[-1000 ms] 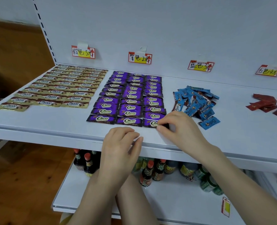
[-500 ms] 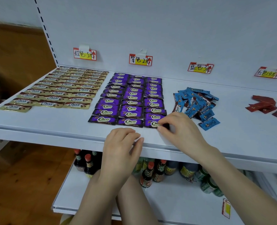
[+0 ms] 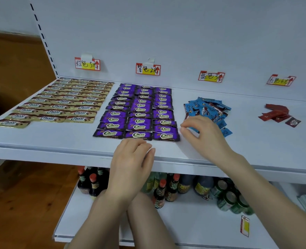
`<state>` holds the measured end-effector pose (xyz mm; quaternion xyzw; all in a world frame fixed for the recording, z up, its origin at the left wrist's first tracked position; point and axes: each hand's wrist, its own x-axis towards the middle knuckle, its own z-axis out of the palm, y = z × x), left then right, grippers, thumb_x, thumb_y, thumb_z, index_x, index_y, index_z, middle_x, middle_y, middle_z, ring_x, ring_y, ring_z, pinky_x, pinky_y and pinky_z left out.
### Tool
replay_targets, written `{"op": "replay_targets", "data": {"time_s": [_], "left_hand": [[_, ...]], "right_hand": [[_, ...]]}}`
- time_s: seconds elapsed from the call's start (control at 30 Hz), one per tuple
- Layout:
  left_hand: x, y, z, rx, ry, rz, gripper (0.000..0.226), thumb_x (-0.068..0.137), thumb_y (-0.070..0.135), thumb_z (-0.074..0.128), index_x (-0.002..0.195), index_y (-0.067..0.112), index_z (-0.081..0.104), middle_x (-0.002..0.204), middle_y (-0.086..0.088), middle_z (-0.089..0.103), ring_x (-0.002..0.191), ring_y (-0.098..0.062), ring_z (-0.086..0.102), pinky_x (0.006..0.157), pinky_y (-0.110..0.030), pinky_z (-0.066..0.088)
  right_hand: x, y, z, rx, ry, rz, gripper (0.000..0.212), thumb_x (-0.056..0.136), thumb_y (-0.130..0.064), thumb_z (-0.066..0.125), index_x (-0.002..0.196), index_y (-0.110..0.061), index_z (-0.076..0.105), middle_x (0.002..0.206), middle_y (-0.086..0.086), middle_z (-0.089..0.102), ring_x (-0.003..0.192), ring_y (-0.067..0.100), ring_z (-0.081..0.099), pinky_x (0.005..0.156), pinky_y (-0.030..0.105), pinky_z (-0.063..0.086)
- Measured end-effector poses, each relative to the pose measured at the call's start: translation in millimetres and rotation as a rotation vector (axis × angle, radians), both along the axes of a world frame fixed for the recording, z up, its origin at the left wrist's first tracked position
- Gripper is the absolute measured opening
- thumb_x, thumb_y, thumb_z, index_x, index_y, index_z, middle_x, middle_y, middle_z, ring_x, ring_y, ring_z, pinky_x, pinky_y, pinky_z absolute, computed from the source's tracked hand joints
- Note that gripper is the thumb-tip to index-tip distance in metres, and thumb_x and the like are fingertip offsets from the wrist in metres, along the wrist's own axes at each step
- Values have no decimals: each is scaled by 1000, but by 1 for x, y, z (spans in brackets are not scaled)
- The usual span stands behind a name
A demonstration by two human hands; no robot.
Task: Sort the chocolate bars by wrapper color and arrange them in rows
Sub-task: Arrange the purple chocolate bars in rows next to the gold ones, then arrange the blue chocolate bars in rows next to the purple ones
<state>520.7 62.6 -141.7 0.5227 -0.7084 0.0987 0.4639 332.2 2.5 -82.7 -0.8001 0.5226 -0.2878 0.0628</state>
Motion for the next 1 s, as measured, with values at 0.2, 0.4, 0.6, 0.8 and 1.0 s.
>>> {"op": "replay_targets", "data": {"time_s": [0.2, 0.4, 0.6, 0.8, 1.0], "left_hand": [[-27, -12, 23, -7, -97, -121, 27, 87, 19, 50, 85, 0, 69, 83, -11, 66, 76, -32, 60, 73, -31, 40], [-89, -36, 36, 107, -164, -207, 35, 83, 27, 50, 92, -2, 69, 90, -19, 66, 82, -36, 64, 69, -35, 53], [-141, -76, 46, 515, -229, -142, 75, 84, 60, 51, 138, 10, 35, 141, -14, 33, 132, -28, 29, 106, -35, 30], [-175, -116, 42, 719, -267, 52, 113, 68, 84, 42, 150, 20, 2, 157, -16, -6, 144, -35, -6, 113, -53, 5], [-178, -138, 36, 777, -264, 99, 107, 68, 84, 42, 150, 29, -1, 157, -14, -5, 144, -35, -1, 111, -56, 9]], "right_hand": [[-35, -13, 10, -3, 72, -99, 21, 92, -17, 53, 103, -7, 67, 109, 5, 64, 106, 21, 53, 77, 18, 31], [-94, -17, 7, 61, 46, -203, 25, 94, -11, 49, 113, -4, 62, 117, 13, 61, 110, 25, 52, 83, 16, 29], [-146, -52, 11, 144, 4, -266, 30, 96, -17, 46, 121, -5, 56, 123, 12, 57, 113, 23, 51, 89, 23, 33], [-139, -122, 18, 209, -31, -156, 38, 97, -25, 43, 131, -7, 48, 135, 9, 49, 124, 21, 43, 98, 24, 29], [-119, -154, 3, 272, 95, -17, 30, 97, -27, 43, 114, -9, 59, 114, 10, 62, 107, 28, 54, 76, 30, 38]]}}
